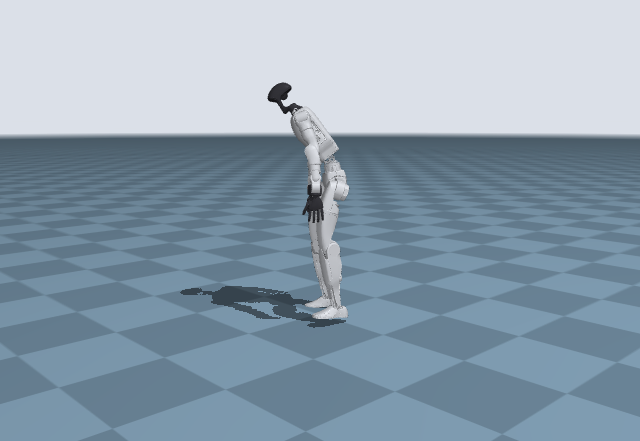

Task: Upper body actions

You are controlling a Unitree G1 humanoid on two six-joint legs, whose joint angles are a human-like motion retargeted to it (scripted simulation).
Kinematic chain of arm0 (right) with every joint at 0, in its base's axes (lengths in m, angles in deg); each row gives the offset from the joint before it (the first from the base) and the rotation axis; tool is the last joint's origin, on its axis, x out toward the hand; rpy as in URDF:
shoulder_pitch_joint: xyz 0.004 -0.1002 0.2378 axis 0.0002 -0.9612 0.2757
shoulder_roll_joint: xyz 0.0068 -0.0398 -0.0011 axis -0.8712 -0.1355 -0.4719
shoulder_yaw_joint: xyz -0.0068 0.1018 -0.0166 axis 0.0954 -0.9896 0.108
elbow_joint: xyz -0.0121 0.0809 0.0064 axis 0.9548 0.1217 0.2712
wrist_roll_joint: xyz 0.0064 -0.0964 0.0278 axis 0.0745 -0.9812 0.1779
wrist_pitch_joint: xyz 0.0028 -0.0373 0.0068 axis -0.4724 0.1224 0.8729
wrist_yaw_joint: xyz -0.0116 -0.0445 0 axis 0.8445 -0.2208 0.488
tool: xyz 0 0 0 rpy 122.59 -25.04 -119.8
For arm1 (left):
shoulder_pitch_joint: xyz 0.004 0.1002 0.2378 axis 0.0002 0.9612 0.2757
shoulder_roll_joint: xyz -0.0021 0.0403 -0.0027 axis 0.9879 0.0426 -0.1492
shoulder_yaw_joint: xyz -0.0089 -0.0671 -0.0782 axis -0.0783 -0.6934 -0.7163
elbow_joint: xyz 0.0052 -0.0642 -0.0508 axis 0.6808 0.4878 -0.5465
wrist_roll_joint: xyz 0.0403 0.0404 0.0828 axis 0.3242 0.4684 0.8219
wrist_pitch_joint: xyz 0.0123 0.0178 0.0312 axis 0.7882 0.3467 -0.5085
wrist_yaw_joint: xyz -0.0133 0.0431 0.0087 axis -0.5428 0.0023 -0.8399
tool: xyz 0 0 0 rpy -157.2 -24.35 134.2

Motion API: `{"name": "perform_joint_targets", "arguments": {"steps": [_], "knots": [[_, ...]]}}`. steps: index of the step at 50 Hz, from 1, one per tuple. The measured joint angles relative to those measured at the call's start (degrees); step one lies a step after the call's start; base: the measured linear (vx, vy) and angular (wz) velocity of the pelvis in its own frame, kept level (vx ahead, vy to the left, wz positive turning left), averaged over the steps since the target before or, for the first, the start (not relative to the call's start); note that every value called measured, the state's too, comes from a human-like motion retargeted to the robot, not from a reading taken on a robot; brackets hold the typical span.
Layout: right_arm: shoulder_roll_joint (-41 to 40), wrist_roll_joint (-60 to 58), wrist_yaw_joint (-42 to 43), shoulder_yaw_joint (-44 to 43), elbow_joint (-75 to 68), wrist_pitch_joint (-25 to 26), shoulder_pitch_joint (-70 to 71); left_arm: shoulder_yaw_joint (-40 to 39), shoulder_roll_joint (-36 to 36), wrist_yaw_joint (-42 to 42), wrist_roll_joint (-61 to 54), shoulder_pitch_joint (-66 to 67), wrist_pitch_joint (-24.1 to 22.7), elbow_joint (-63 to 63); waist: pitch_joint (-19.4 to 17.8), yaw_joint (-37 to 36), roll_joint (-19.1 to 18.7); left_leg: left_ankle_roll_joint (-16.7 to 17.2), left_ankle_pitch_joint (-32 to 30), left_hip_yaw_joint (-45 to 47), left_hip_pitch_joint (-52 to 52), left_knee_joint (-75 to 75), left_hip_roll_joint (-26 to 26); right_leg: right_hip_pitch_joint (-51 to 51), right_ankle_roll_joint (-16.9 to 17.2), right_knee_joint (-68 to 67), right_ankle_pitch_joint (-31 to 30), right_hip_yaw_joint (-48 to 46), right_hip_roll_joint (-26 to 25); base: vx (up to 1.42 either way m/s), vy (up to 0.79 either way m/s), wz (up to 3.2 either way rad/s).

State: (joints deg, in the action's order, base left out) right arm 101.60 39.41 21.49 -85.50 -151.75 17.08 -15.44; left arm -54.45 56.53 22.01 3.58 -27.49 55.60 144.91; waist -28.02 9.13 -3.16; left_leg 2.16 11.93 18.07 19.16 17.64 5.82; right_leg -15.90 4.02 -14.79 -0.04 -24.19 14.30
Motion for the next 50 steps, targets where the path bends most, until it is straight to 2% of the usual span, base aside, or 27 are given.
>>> {"name": "perform_joint_targets", "arguments": {"steps": [5,7,10,15,18,20,22,23,25,27,28,29,30,33,38,44,48,50], "knots": [[-1.6,-6.0,2.0,-1.0,-14.8,6.4,-8.4,-7.3,-4.3,-0.7,-0.3,8.9,4.2,17.5,9.3,2.1,2.1,1.5,-2.1,-0.5,-9.9,-10.0,-2.1,8.5,1.3,9.2,-2.7,-1.1,-0.8,0.42,-0.11,0.02],[-2.0,-7.7,1.9,-1.2,-19.2,9.5,-11.2,-9.4,-5.4,0.2,-0.9,12.7,5.6,20.8,12.9,2.4,2.3,1.6,-2.5,-0.7,-12.2,-12.4,-2.5,10.8,1.4,12.0,-3.3,-1.4,-1.7,0.31,-0.15,-0.06],[-3.0,-9.3,2.3,-2.1,-23.6,13.0,-14.9,-12.0,-7.4,1.0,0.1,18.1,5.8,21.8,17.7,1.9,2.5,2.0,-2.8,0.8,-15.1,-15.2,-2.7,13.3,1.7,14.6,-3.4,-2.6,-2.6,0.35,-0.12,-0.27],[-4.7,-8.0,0.5,-5.5,-24.8,14.0,-19.0,-15.5,-11.4,-1.0,2.4,24.0,7.2,18.8,23.0,-0.7,3.4,3.6,-3.8,2.5,-15.8,-15.4,-1.9,13.9,1.3,14.1,-2.1,0.0,-2.1,0.25,-0.07,-0.24],[-5.5,-8.1,-2.2,-6.0,-22.4,13.4,-19.4,-17.5,-13.6,0.0,-1.0,25.0,8.0,16.4,23.3,1.6,2.3,1.3,-4.4,0.1,-16.7,-16.2,-3.6,16.6,0.3,16.4,-2.9,-2.7,-4.3,0.15,-0.06,0.3],[-5.8,-9.2,-0.6,-5.4,-20.4,13.6,-19.2,-17.4,-13.9,0.7,-1.1,24.9,9.1,15.2,23.4,2.2,1.8,-0.8,-5.0,-0.2,-16.6,-16.5,-5.0,18.3,-0.3,18.0,-3.3,-2.7,-5.8,0.12,-0.04,0.32],[-5.7,-11.7,2.0,-4.1,-18.4,13.3,-18.3,-15.5,-12.9,1.0,2.8,24.0,11.2,14.0,23.6,7.9,1.7,-0.5,-5.0,-5.7,-17.1,-16.6,-5.9,20.8,-0.5,19.4,-3.1,-8.6,-6.2,0.07,-0.04,2.49],[-5.6,-13.5,3.0,-3.5,-17.6,13.1,-17.7,-14.2,-12.1,0.9,5.3,23.5,12.3,13.3,24.0,13.9,1.8,0.7,-4.6,-11.5,-17.6,-16.7,-6.2,22.3,0.0,19.5,-2.5,-14.6,-5.5,0.02,-0.04,3.61],[-5.0,-17.4,3.8,-1.6,-15.8,12.9,-16.6,-11.7,-10.5,0.5,9.6,22.7,13.4,11.9,23.7,18.7,1.9,0.3,-5.3,-16.1,-17.9,-16.9,-7.3,24.1,0.6,19.8,-2.5,-19.3,-5.1,0.0,-0.04,1.67],[-4.3,-21.9,2.9,0.5,-14.2,12.3,-15.3,-10.5,-9.1,0.2,12.9,21.6,14.1,10.5,23.8,10.9,2.0,0.9,-4.0,-8.2,-19.7,-17.5,-5.5,21.8,-0.2,18.8,-2.2,-11.1,-5.8,0.0,-0.02,-3.09],[-4.0,-23.5,2.7,1.3,-13.5,12.2,-14.8,-10.2,-8.6,0.3,13.9,21.0,14.1,9.9,24.2,4.3,1.8,1.3,-3.1,-1.6,-20.6,-17.7,-4.2,20.2,-0.3,17.5,-1.1,-4.5,-6.5,0.0,0.0,-3.45],[-3.9,-23.8,2.4,1.5,-12.8,11.8,-14.5,-9.7,-8.2,0.7,14.4,20.5,14.1,9.5,24.4,3.4,1.7,1.3,-3.0,-0.9,-20.6,-17.7,-4.1,19.9,-0.6,17.4,-1.1,-3.8,-6.7,0.0,0.0,-1.47],[-3.8,-23.4,1.9,1.4,-12.1,11.3,-14.4,-9.0,-7.9,1.1,14.5,20.0,13.9,9.2,24.5,5.3,1.8,1.1,-3.3,-3.1,-20.3,-17.6,-4.6,20.1,-0.8,17.9,-1.5,-6.2,-6.6,0.0,-0.01,0.47],[-3.9,-18.4,0.3,2.2,-10.1,9.2,-14.0,-8.5,-7.3,0.0,13.4,18.8,13.1,8.3,24.4,5.3,1.8,1.1,-3.4,-2.9,-20.4,-17.7,-4.6,20.1,-0.8,17.7,-1.5,-6.1,-6.5,0.0,0.0,0.22],[-5.6,-9.7,-3.3,1.1,-8.2,5.2,-13.5,-6.6,-6.6,-8.2,14.3,17.2,12.6,7.4,24.0,5.2,2.0,1.0,-3.3,-3.0,-20.5,-17.3,-4.8,20.4,-0.8,17.7,-1.4,-6.2,-6.4,0.0,0.0,0.0],[-7.3,-3.3,-5.5,2.2,-7.3,7.0,-12.8,-3.6,-7.1,-7.0,16.4,14.4,12.9,8.1,22.2,5.2,2.2,1.1,-2.9,-3.9,-19.0,-15.3,-4.8,19.3,-0.7,16.2,-1.0,-6.3,-5.2,-0.05,0.09,0.04],[-7.7,-2.2,-7.4,4.9,-4.7,5.8,-11.6,-1.2,-7.1,-7.3,16.4,11.4,12.7,7.9,18.4,4.6,2.0,1.2,-2.3,-3.7,-16.9,-12.5,-3.8,16.6,-0.3,12.3,-0.2,-5.4,-3.4,-0.21,0.13,-0.14],[-7.7,-2.0,-7.8,6.2,-2.5,4.5,-9.8,0.7,-6.4,-8.6,15.8,9.0,12.1,6.7,14.1,3.7,1.8,1.2,-2.0,-2.7,-16.4,-10.9,-2.8,15.1,-0.5,8.7,1.0,-4.6,-2.9,-0.29,0.2,-0.46]]}}
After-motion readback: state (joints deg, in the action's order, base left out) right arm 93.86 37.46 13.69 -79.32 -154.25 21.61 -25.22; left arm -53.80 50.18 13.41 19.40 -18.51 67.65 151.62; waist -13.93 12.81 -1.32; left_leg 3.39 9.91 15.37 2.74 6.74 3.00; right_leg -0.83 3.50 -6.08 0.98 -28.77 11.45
